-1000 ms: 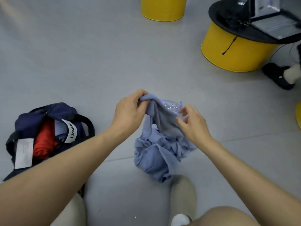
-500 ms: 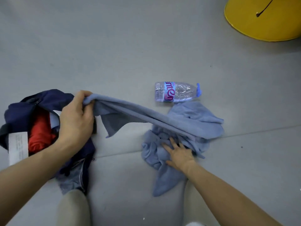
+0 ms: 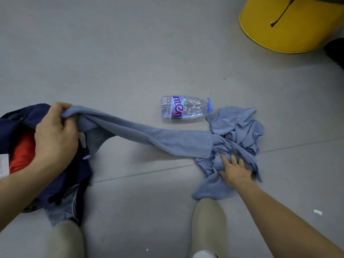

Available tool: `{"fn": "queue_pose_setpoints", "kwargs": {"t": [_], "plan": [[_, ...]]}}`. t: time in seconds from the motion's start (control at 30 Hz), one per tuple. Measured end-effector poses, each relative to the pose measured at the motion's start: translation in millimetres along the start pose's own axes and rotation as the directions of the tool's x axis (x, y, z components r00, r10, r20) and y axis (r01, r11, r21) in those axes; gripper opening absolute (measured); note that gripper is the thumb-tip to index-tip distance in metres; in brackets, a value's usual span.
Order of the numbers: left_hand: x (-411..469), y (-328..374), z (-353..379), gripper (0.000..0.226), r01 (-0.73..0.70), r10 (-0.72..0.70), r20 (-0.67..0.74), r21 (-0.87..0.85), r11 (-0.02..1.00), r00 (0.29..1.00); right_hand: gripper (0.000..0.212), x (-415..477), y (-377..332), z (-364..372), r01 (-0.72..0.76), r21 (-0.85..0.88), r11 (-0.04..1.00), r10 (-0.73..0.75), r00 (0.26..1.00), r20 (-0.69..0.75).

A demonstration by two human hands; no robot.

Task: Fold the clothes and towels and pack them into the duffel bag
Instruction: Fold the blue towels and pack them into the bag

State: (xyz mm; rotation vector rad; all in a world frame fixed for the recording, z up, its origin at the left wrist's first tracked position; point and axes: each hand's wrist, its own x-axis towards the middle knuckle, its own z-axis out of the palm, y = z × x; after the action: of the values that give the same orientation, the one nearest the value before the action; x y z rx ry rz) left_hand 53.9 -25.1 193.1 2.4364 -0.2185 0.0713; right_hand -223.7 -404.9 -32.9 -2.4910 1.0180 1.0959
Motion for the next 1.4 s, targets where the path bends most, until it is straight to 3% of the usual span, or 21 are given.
{"fn": "queue_pose_setpoints", "kwargs": {"t": [0.13, 0.23, 0.33, 0.43, 0.53, 0.6, 0.7, 0.77, 0.83, 0.93, 1.0, 1.13, 1.27, 1.4], "plan": [[-19, 41, -11, 0.014, 0.023, -0.013, 0.106, -0.094, 0.995, 0.994, 0.073, -39, -9, -26, 0.115, 0.131, 0.985, -0.118, 0.993, 0.016], [-36, 68, -23, 0.014, -0.004, 0.027, 0.187, -0.122, 0.993, 0.982, 0.052, -91, -45, -80, 0.312, 0.22, 0.924, -0.299, 0.95, -0.094], [-56, 88, -45, 0.017, 0.027, 0.04, 0.286, -0.227, 0.974, 0.958, 0.038, -162, -99, -145, 0.517, 0.329, 0.79, -0.46, 0.855, -0.239], [-68, 103, -66, 0.018, 0.129, 0.004, 0.32, -0.393, 0.91, 0.947, 0.043, -244, -149, -198, 0.68, 0.386, 0.624, -0.62, 0.731, -0.286], [-77, 114, -83, 0.033, 0.216, -0.007, 0.354, -0.554, 0.804, 0.935, 0.053, -297, -183, -217, 0.773, 0.245, 0.585, -0.698, 0.634, -0.334], [-79, 114, -93, 0.033, 0.262, -0.01, 0.382, -0.614, 0.745, 0.924, 0.045, -309, -198, -216, 0.777, 0.12, 0.618, -0.705, 0.615, -0.352], [-74, 108, -98, 0.026, 0.342, -0.045, 0.438, -0.629, 0.698, 0.898, 0.004, -303, -211, -215, 0.731, 0.055, 0.68, -0.653, 0.638, -0.408], [-68, 100, -99, 0.017, 0.311, -0.01, 0.451, -0.6, 0.737, 0.893, 0.021, -298, -220, -218, 0.713, 0.063, 0.698, -0.616, 0.643, -0.455], [-60, 92, -104, 0.03, 0.197, 0.066, 0.459, -0.501, 0.842, 0.886, 0.023, -293, -226, -224, 0.695, 0.079, 0.715, -0.583, 0.655, -0.481], [-53, 80, -111, 0.056, -0.091, 0.174, 0.52, -0.181, 0.979, 0.837, 0.016, -291, -233, -234, 0.667, 0.036, 0.744, -0.576, 0.667, -0.473], [-48, 74, -114, 0.049, -0.247, 0.261, 0.464, -0.093, 0.965, 0.847, 0.015, -293, -238, -241, 0.669, 0.019, 0.743, -0.599, 0.678, -0.427], [-42, 73, -118, 0.01, -0.399, 0.416, 0.26, -0.116, 0.909, 0.872, 0.015, -292, -242, -244, 0.662, 0.013, 0.75, -0.598, 0.686, -0.414], [-39, 75, -123, 0.014, -0.258, 0.271, 0.134, -0.11, 0.96, 0.953, 0.02, -293, -242, -238, 0.686, 0.056, 0.725, -0.603, 0.672, -0.43], [-29, 65, -136, 0.032, -0.004, 0.038, 0.111, -0.294, 0.956, 0.993, 0.01, -286, -231, -242, 0.679, 0.082, 0.73, -0.568, 0.669, -0.479]]}}
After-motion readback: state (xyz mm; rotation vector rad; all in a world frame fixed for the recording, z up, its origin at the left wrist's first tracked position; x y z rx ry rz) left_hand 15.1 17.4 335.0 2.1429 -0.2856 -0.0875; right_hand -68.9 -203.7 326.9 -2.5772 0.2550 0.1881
